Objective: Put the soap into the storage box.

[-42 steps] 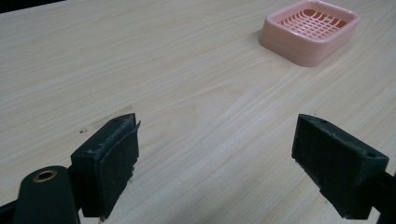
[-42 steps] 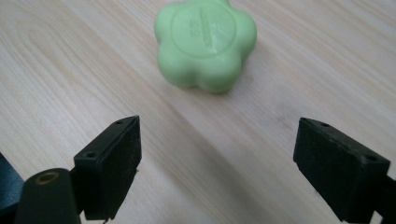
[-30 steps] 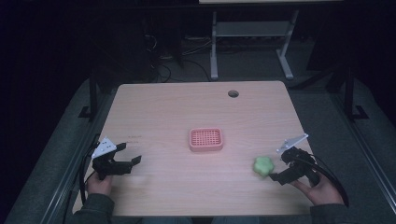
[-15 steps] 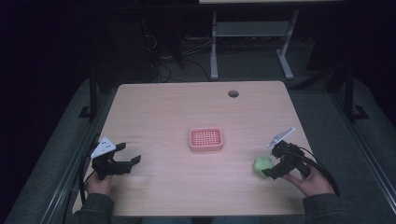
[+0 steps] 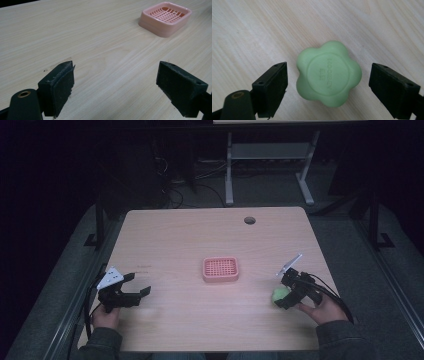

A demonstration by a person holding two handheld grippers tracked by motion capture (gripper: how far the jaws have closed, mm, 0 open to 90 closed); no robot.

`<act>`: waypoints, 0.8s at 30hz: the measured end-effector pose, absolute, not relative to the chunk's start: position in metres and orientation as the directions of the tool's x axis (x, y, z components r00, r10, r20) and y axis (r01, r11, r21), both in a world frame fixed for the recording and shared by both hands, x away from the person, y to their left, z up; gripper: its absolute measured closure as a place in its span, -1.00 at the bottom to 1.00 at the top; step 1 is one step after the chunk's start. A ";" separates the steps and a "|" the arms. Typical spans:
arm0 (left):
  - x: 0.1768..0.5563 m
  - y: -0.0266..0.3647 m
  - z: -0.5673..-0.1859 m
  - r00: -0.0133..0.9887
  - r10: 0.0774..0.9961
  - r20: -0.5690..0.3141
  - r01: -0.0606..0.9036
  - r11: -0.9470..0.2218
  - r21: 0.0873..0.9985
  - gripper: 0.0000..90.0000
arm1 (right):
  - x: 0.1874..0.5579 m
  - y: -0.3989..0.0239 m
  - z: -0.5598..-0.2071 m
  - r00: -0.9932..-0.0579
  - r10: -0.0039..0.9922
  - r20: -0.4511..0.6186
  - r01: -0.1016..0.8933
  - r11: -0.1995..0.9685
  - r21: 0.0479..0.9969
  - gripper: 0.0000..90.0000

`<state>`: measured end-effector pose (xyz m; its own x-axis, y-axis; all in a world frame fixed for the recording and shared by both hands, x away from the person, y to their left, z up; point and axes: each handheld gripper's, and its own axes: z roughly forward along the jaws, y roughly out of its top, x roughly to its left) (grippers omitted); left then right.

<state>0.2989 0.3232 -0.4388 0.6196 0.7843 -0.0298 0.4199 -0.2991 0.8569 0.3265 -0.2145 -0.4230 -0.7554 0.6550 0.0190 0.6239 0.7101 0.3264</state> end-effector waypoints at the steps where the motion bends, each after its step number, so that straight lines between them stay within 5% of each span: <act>1: 0.299 0.323 -0.439 0.620 0.784 -0.028 0.416 -0.298 0.859 -0.68 | 0.328 -0.213 -0.426 -0.755 0.655 0.021 0.627 0.713 0.314 -0.66; 24: 0.299 0.324 -0.438 0.620 0.784 -0.032 0.418 -0.295 0.859 -0.68 | 0.336 -0.206 -0.442 -0.761 0.649 0.007 0.629 0.734 0.257 -0.58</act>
<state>0.2988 0.3240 -0.4381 0.6201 0.7839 -0.0318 0.4175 -0.2955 0.8593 0.3355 -0.2055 -0.4419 -0.7608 0.6490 0.0073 0.6286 0.7339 0.2572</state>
